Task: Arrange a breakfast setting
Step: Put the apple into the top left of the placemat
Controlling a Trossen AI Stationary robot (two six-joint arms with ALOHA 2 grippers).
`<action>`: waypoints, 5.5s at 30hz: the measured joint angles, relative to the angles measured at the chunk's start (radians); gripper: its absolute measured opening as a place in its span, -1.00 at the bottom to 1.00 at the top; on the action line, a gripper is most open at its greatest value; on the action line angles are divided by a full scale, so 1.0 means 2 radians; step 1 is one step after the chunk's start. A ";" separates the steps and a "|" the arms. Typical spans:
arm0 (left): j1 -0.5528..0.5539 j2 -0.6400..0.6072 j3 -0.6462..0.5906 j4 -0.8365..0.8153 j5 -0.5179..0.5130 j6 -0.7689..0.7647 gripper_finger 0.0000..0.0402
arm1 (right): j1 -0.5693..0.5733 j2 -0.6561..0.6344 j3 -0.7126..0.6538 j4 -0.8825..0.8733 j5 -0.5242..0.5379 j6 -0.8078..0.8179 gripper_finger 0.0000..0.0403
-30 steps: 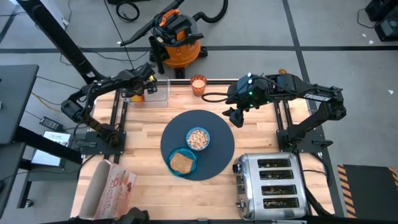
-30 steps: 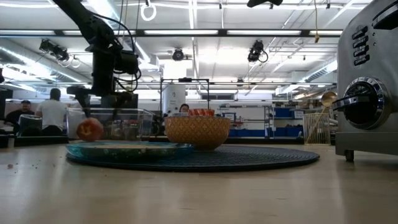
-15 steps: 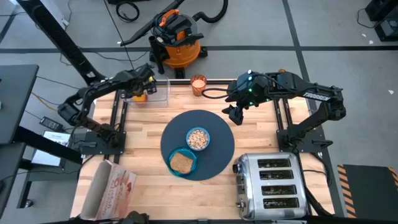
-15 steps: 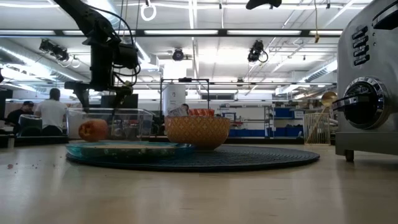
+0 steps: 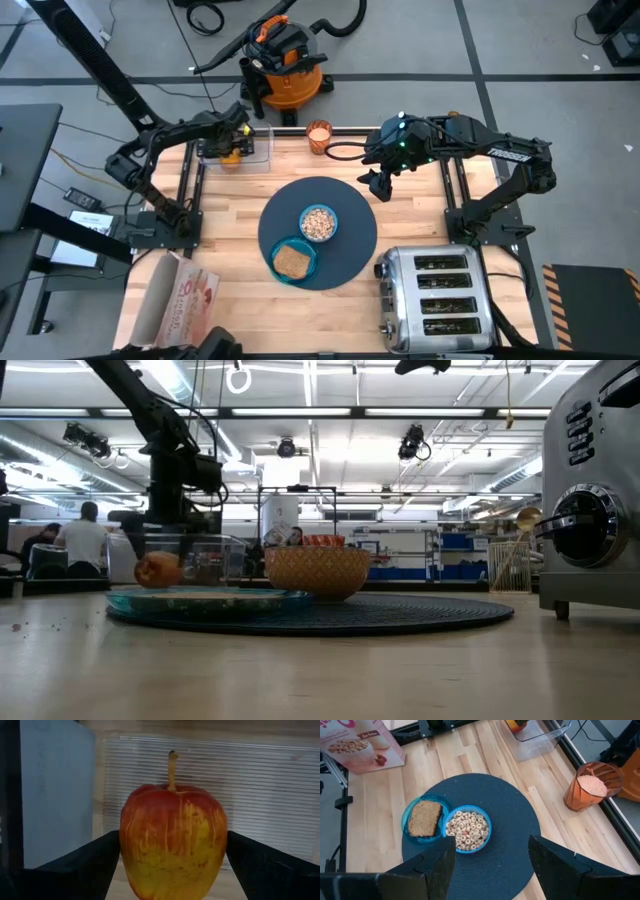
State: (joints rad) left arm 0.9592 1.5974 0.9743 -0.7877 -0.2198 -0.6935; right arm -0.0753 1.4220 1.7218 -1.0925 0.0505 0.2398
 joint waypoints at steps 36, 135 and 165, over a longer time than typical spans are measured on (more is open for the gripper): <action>-0.126 -0.239 -0.002 0.113 -0.036 -0.018 0.62 | 0.036 -0.021 0.014 0.009 0.030 -0.033 0.26; -0.479 0.198 -0.385 1.183 -0.159 0.259 0.62 | -0.068 0.375 0.020 0.213 0.008 -0.384 0.21; -0.476 0.208 -0.356 1.161 -0.164 0.259 0.71 | -0.080 0.385 0.020 0.230 -0.034 -0.391 0.17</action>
State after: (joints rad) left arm 0.0067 2.0136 0.2619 1.5352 -0.5468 -0.1757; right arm -0.2359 2.1914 1.7611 -0.6329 -0.0177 -0.5430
